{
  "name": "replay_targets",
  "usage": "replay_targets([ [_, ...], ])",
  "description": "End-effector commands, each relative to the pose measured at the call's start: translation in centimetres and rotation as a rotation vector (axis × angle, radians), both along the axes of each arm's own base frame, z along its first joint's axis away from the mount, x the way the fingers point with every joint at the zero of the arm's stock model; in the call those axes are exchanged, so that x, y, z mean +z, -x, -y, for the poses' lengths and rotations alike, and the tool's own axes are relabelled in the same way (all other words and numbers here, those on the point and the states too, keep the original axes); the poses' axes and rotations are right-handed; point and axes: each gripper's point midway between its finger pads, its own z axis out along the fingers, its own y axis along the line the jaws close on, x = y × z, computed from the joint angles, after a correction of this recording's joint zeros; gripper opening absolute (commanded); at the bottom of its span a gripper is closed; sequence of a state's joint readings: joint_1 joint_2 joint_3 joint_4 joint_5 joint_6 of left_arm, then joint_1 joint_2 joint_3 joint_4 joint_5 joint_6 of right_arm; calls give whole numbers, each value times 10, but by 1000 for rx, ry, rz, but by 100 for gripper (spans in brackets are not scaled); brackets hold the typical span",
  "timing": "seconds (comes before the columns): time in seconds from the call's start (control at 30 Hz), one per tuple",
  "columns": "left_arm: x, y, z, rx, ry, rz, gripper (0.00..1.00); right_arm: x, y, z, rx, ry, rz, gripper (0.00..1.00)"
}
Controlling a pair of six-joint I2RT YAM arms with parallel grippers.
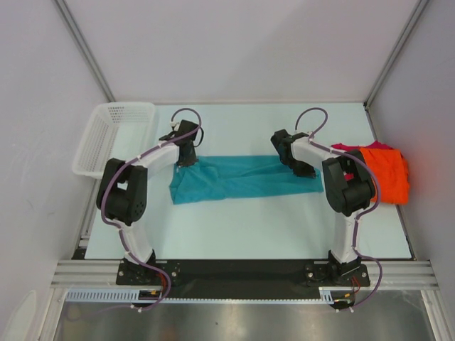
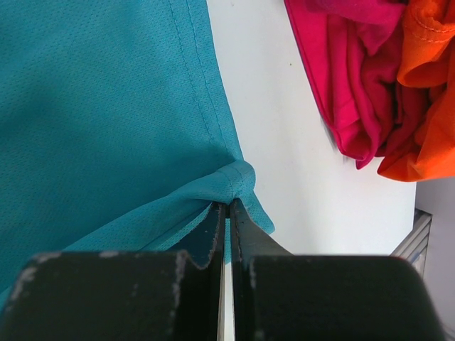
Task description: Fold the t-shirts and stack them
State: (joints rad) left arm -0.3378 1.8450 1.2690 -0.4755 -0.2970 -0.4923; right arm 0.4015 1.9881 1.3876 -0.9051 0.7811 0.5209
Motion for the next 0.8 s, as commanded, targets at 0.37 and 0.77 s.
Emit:
replay_targets([
  [0.37, 30, -1, -48, 129, -42, 70, 0, 14, -28, 3, 10, 30, 59, 0],
  [0.77, 25, -5, -41, 105, -11, 49, 90, 1, -33, -2, 16, 16, 38, 0],
])
